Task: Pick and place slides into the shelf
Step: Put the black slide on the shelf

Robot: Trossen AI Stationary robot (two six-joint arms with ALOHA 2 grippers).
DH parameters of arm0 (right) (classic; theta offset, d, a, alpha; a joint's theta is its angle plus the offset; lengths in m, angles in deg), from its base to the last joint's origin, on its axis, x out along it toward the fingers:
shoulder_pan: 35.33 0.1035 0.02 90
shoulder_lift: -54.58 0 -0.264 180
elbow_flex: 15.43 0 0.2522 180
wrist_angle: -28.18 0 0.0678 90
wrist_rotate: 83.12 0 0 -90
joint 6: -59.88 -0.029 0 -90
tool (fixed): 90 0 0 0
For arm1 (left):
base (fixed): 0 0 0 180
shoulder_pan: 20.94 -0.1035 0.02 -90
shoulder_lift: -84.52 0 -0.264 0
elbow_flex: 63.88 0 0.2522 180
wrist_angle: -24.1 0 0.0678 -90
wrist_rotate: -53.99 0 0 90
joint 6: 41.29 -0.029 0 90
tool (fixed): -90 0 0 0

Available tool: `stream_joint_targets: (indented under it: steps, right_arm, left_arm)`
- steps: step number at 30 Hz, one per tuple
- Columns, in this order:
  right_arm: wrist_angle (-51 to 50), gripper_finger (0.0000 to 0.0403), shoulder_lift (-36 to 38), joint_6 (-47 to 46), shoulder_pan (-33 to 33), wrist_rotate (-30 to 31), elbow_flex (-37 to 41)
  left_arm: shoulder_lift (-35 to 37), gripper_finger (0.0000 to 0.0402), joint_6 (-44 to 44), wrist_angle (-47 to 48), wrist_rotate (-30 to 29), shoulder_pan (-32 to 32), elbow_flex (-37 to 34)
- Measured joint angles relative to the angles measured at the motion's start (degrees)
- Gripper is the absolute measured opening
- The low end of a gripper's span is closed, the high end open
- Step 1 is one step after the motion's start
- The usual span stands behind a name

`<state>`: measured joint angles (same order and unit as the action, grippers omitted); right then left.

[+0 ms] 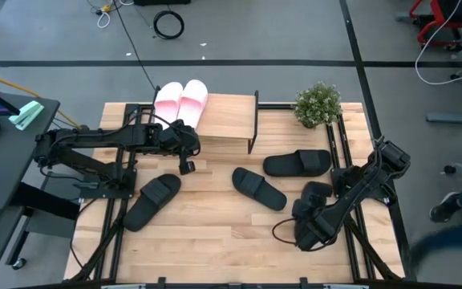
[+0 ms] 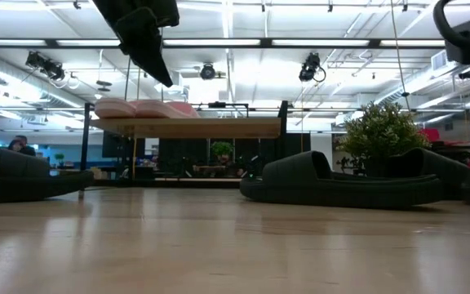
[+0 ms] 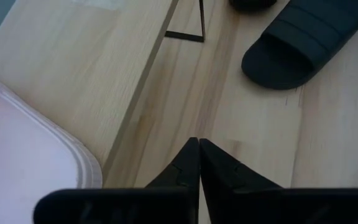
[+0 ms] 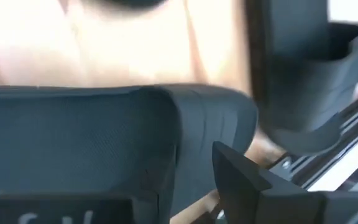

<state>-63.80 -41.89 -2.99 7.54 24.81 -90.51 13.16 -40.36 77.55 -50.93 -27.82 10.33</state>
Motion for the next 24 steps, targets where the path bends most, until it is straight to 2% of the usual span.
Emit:
stream_joint_targets:
  steps: [3,6,12,15,24]
  right_arm:
    - [0.0,0.0112,0.0,-0.3,0.0,4.22,0.61]
    - [0.13,0.0101,0.0,-1.45,-0.3,5.89,2.19]
    - [1.9,0.0017,0.0,-4.55,-1.91,4.24,7.13]
    - [3.22,0.0013,0.02,-4.79,-1.84,5.03,7.67]
    - [3.81,0.0003,-0.02,-3.62,-1.81,9.17,-3.21]
  left_arm:
    - [0.02,0.0012,0.0,0.0,0.0,0.0,0.0]
    - [0.04,0.0015,-0.04,0.0,0.02,0.0,0.0]
    - [0.09,0.0024,-0.04,0.0,0.01,0.0,0.02]
    - [0.09,0.0024,-0.07,0.02,0.01,0.0,0.02]
    - [0.09,0.0008,-0.01,0.68,0.02,0.0,0.03]
